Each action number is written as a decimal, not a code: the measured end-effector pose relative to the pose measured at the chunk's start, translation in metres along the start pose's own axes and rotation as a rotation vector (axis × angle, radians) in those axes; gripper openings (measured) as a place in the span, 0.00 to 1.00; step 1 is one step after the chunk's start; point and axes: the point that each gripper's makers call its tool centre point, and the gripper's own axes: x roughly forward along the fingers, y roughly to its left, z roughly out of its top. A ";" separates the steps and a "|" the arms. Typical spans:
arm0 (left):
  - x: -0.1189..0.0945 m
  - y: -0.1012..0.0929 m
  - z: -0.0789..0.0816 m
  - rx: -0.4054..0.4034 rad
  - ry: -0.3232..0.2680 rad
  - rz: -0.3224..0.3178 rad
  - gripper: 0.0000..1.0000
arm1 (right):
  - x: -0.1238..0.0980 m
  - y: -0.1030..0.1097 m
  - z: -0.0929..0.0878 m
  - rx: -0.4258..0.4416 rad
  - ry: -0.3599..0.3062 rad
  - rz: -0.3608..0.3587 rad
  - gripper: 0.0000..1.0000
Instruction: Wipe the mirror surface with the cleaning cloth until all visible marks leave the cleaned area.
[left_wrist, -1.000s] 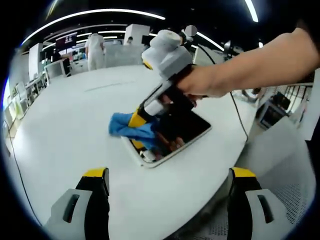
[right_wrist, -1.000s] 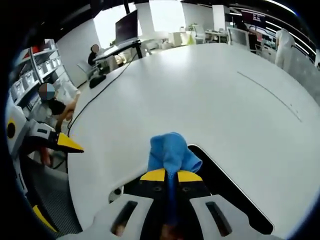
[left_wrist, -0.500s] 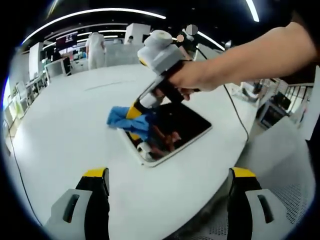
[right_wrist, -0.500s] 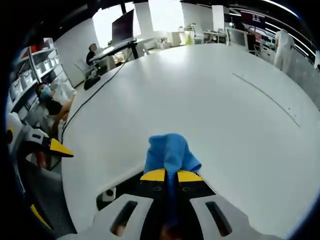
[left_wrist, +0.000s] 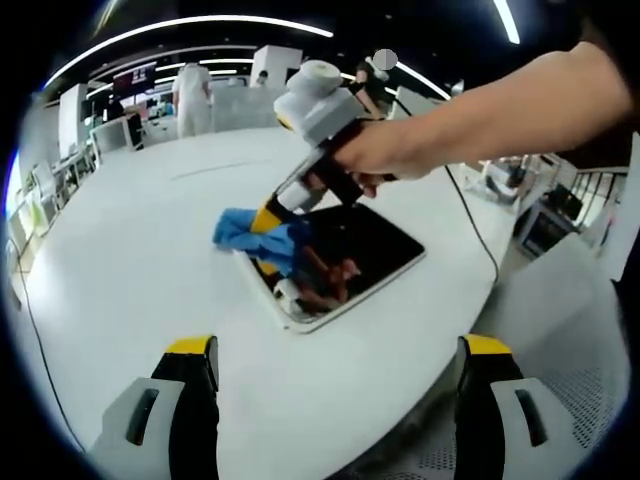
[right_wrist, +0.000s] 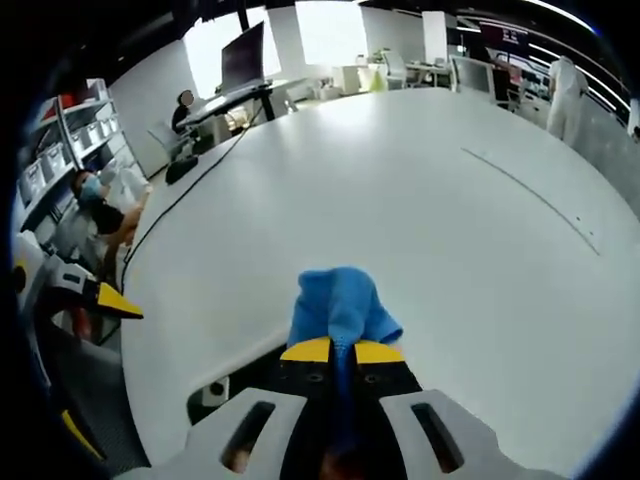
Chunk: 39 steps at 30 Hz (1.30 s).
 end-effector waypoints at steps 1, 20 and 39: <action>0.000 0.000 0.000 0.000 0.000 0.001 0.99 | 0.000 0.000 0.000 0.001 0.000 0.000 0.00; 0.000 0.002 -0.001 0.000 -0.002 0.008 0.99 | 0.000 0.000 0.000 0.023 -0.012 0.005 0.00; -0.001 0.003 -0.004 0.012 0.017 0.018 0.99 | -0.001 -0.001 0.001 0.008 0.004 0.015 0.00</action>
